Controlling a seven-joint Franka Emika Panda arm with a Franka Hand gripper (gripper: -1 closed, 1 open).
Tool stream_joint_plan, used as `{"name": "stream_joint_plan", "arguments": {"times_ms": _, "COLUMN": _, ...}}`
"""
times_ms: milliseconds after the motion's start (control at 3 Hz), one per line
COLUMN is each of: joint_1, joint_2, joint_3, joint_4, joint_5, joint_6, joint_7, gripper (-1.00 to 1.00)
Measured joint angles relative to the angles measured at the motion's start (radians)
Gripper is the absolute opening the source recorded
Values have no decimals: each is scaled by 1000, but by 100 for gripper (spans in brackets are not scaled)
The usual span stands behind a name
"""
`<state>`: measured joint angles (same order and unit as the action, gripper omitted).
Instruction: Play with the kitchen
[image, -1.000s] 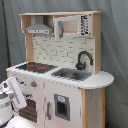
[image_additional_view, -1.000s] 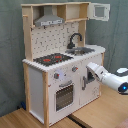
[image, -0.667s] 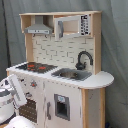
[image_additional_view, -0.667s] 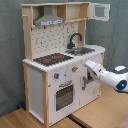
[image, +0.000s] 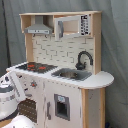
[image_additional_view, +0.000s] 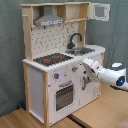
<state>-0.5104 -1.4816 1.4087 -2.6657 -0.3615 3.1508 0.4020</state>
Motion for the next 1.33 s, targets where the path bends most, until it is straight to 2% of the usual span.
{"name": "stream_joint_plan", "arguments": {"times_ms": 333, "joint_1": -4, "joint_2": -1, "joint_3": 39, "joint_4": -9, "joint_5": 0, "joint_6": 85, "joint_7": 35, "gripper": 100}}
{"name": "stream_joint_plan", "arguments": {"times_ms": 1000, "joint_1": -160, "joint_2": -1, "joint_3": 57, "joint_4": -8, "joint_5": 0, "joint_6": 219, "joint_7": 33, "gripper": 100}}
{"name": "stream_joint_plan", "arguments": {"times_ms": 1333, "joint_1": -251, "joint_2": -2, "joint_3": 68, "joint_4": 36, "joint_5": 1, "joint_6": 220, "joint_7": 33, "gripper": 100}}
